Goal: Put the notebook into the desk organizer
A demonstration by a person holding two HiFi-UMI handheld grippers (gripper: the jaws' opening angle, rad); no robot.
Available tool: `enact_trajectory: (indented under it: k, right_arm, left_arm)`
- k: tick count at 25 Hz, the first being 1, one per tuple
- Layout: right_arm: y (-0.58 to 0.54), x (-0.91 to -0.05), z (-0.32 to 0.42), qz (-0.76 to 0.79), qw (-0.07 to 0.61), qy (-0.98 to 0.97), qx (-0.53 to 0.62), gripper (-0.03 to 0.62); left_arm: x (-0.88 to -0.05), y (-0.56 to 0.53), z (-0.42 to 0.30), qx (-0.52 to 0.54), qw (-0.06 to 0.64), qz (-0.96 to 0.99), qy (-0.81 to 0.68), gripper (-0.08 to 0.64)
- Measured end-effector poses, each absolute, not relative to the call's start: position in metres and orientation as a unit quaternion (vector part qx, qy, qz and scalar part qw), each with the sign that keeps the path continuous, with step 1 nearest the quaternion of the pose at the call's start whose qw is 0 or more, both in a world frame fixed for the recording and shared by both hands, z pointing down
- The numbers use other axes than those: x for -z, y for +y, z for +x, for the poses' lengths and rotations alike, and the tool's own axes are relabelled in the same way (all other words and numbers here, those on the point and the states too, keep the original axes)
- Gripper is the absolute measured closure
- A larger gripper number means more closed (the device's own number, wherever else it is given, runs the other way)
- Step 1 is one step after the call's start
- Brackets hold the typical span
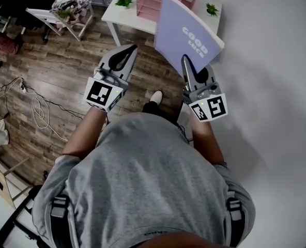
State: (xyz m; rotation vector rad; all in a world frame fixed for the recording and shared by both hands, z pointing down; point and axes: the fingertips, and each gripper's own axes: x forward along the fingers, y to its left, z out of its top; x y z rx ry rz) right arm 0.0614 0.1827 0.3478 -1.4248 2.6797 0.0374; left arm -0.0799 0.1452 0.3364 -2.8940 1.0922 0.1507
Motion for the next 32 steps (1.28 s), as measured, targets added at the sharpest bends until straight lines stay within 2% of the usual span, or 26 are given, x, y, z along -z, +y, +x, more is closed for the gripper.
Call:
enact_trajectory:
  k: [18, 32]
  right_arm:
    - [0.071, -0.348, 0.148, -0.436, 0.055, 0.898, 0.001, 0.555]
    - [0.02, -0.352, 0.162, -0.427, 0.061, 0.902, 0.003, 0.555]
  left_arm:
    - [-0.334, 0.043, 0.01, -0.031, 0.025, -0.923, 0.382, 0.541]
    - [-0.344, -0.002, 0.021, -0.024, 0.021, -0.918, 0.395, 0.541]
